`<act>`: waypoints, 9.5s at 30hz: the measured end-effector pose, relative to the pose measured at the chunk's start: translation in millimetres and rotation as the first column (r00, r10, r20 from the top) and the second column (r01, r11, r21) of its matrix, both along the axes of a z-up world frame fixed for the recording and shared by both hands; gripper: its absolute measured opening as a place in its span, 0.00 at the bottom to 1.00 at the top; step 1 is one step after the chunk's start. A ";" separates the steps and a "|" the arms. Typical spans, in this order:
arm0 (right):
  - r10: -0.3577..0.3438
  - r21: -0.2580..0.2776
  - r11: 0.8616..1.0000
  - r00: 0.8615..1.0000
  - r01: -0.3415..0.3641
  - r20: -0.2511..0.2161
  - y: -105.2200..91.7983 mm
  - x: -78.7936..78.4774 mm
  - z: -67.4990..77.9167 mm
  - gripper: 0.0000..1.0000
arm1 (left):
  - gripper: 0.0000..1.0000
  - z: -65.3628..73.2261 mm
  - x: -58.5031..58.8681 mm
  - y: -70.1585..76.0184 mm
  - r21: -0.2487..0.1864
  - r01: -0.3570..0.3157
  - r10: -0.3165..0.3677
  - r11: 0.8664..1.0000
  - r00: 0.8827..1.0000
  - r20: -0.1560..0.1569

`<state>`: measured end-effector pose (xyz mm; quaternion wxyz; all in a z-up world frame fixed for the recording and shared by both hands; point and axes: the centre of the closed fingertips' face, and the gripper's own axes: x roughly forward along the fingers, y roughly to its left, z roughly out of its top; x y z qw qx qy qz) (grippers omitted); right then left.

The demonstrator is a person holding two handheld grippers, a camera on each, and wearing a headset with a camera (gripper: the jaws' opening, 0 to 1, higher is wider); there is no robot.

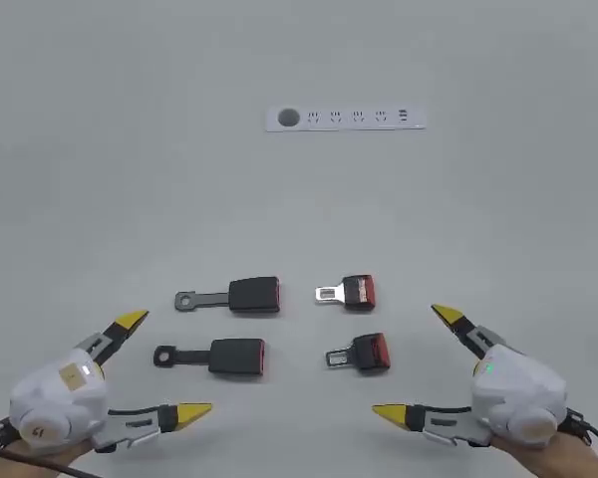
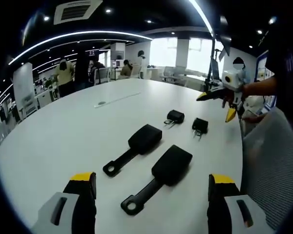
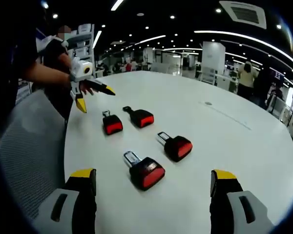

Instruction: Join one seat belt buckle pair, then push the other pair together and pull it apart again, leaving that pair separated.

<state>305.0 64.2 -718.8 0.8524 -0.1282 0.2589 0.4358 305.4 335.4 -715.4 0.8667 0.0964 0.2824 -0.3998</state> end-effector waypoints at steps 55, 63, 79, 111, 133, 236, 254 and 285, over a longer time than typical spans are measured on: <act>0.298 -0.152 0.942 0.954 -0.298 -0.023 10.7 8.4 -15.0 0.57 | 0.62 -26.3 -0.5 -44.1 0.176 0.367 -0.352 0.913 0.929 -0.113; 0.360 -0.184 0.913 0.932 -0.363 -0.047 13.5 6.5 -23.8 0.46 | 0.55 -34.4 -1.6 -51.9 0.208 0.434 -0.412 0.876 0.900 -0.144; 0.460 -0.206 0.856 0.880 -0.474 -0.115 26.5 4.2 -42.0 0.38 | 0.39 -51.9 -4.6 -49.7 0.245 0.526 -0.481 0.814 0.848 -0.222; 0.492 -0.237 0.831 0.863 -0.504 -0.112 27.7 1.4 -48.1 0.30 | 0.31 -57.0 -1.2 -46.7 0.271 0.556 -0.501 0.786 0.829 -0.250; 0.510 -0.256 0.814 0.853 -0.521 -0.114 37.7 3.5 -48.0 0.30 | 0.31 -58.8 -1.6 -47.7 0.279 0.541 -0.481 0.794 0.838 -0.257; 0.557 -0.193 0.802 0.824 -0.565 -0.100 134.1 -1.1 -47.7 0.28 | 0.31 -62.2 -1.3 -45.0 0.280 0.529 -0.462 0.801 0.844 -0.273; 0.544 -0.189 0.810 0.832 -0.555 -0.112 147.9 -2.7 -40.2 0.28 | 0.31 -60.3 -1.6 -46.6 0.281 0.526 -0.458 0.802 0.845 -0.274; 0.569 -0.179 0.800 0.819 -0.572 -0.074 136.0 -9.0 -43.7 0.29 | 0.31 -56.8 -2.8 -46.5 0.250 0.493 -0.433 0.833 0.863 -0.259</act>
